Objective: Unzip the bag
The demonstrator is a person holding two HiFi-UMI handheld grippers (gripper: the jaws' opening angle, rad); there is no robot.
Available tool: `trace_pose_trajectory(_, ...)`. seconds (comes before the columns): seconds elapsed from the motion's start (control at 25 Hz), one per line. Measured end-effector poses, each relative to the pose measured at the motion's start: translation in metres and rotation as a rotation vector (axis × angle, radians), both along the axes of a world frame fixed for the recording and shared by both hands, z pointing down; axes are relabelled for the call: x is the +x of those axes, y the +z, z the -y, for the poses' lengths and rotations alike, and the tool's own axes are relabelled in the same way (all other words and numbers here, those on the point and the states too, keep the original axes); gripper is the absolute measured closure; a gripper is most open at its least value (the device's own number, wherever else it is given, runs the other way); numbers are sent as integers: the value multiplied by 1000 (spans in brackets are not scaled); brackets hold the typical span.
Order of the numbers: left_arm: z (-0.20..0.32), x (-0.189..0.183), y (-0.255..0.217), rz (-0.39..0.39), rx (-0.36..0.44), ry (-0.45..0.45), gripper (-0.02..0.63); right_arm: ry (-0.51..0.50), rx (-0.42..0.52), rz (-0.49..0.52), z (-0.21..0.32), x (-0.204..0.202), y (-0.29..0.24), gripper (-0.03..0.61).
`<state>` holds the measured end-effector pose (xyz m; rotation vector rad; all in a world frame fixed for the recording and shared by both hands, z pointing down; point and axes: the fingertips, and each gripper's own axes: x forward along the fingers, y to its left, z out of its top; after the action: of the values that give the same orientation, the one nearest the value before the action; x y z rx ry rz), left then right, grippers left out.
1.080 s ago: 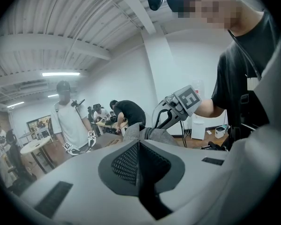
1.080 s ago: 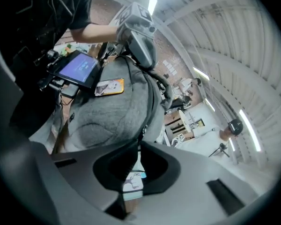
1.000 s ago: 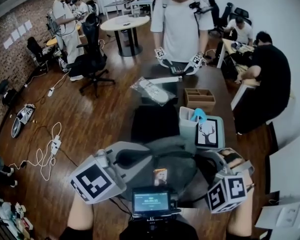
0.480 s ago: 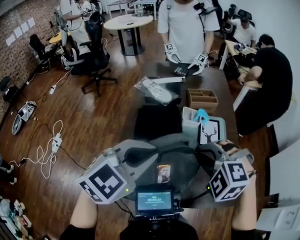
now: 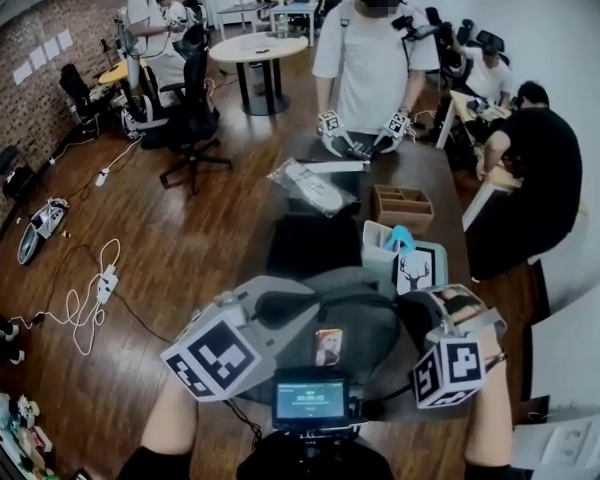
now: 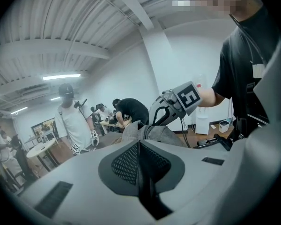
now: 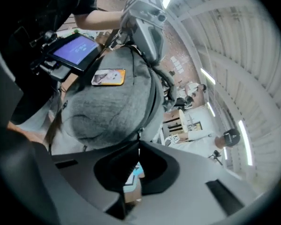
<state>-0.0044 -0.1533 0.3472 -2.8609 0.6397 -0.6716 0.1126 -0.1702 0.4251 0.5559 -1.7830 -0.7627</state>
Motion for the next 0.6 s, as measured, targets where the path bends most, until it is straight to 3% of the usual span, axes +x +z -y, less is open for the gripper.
trace_pose_trajectory(0.16,2,2,0,-8,-3,4,607,70,74,23,-1,15,7,552)
trace_pose_trajectory(0.32,2,2,-2,-28,-14,16,607,122,-2,40,-10,34,38,552)
trace_pose_trajectory(0.6,2,3,-1,-50,-21,30,607,190,-182,196,-25,40,106,552)
